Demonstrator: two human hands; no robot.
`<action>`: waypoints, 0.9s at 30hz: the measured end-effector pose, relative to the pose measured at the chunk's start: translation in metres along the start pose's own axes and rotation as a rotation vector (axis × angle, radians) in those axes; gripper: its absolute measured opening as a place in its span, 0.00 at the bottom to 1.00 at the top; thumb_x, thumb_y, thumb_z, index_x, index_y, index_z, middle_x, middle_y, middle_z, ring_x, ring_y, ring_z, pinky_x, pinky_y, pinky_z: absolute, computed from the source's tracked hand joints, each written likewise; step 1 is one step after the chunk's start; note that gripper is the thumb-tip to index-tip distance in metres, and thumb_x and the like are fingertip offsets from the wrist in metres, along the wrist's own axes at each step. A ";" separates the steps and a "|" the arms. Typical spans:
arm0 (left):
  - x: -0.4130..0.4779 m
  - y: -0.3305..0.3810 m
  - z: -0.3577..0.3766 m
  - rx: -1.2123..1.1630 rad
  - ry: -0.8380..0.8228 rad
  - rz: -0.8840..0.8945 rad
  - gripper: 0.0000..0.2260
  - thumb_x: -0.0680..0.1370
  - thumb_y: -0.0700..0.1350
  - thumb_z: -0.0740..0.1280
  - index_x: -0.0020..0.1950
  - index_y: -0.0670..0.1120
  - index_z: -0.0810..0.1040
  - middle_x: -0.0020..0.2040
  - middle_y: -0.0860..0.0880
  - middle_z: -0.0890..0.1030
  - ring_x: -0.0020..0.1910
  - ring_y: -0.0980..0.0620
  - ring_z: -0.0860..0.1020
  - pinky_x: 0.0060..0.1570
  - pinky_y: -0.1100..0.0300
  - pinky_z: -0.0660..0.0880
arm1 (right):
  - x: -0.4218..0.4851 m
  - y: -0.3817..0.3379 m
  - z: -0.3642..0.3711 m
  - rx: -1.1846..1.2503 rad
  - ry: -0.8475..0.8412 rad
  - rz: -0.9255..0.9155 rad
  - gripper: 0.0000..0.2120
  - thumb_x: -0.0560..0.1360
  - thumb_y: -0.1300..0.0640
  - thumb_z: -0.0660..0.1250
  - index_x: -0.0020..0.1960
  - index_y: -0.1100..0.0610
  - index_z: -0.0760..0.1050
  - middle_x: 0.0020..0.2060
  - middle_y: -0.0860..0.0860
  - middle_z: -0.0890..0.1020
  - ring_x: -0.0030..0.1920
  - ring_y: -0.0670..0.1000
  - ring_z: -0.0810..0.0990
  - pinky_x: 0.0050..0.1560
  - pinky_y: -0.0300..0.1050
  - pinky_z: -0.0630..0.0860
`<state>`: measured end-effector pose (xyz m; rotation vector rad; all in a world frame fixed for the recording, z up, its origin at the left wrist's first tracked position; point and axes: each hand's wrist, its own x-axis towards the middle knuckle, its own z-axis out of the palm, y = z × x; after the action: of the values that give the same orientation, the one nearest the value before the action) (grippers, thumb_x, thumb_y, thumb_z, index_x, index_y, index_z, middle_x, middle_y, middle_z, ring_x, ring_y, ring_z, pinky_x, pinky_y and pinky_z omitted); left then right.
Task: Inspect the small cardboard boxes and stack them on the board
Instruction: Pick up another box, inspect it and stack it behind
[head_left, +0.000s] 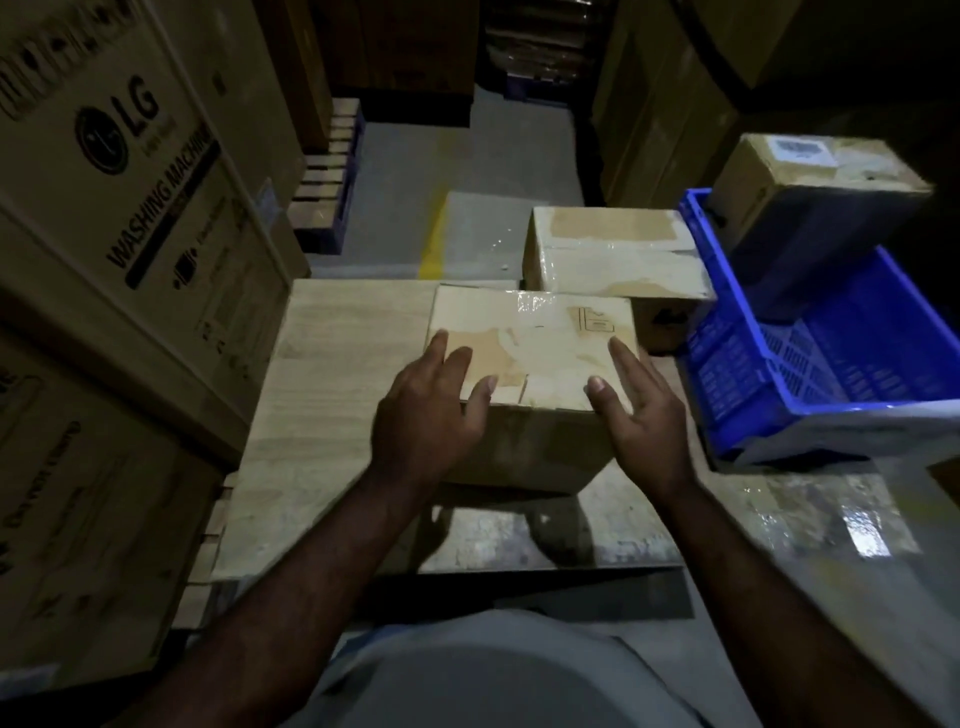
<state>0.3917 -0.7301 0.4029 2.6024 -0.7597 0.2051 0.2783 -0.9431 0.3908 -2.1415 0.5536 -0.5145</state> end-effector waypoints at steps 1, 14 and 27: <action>-0.003 -0.002 0.000 0.035 0.002 0.008 0.23 0.82 0.59 0.61 0.69 0.46 0.78 0.75 0.41 0.73 0.68 0.37 0.76 0.59 0.44 0.77 | -0.001 -0.002 0.002 -0.099 -0.004 -0.029 0.28 0.84 0.45 0.63 0.80 0.57 0.67 0.81 0.57 0.64 0.80 0.47 0.59 0.75 0.37 0.63; -0.016 0.007 0.013 0.280 -0.129 0.160 0.44 0.77 0.70 0.52 0.82 0.39 0.58 0.82 0.37 0.57 0.81 0.39 0.56 0.79 0.45 0.53 | -0.019 -0.022 0.020 -0.889 -0.130 -0.242 0.42 0.83 0.31 0.45 0.82 0.63 0.60 0.81 0.62 0.62 0.82 0.60 0.59 0.80 0.57 0.57; -0.023 0.010 0.012 0.243 -0.112 0.131 0.44 0.77 0.72 0.49 0.82 0.40 0.59 0.82 0.37 0.59 0.81 0.39 0.56 0.79 0.43 0.56 | -0.026 -0.033 0.012 -0.861 -0.229 -0.204 0.46 0.81 0.29 0.38 0.83 0.63 0.56 0.83 0.61 0.58 0.83 0.59 0.55 0.81 0.57 0.53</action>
<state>0.3670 -0.7320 0.3900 2.8125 -1.0029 0.2033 0.2702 -0.9025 0.4067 -3.0481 0.4718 -0.1220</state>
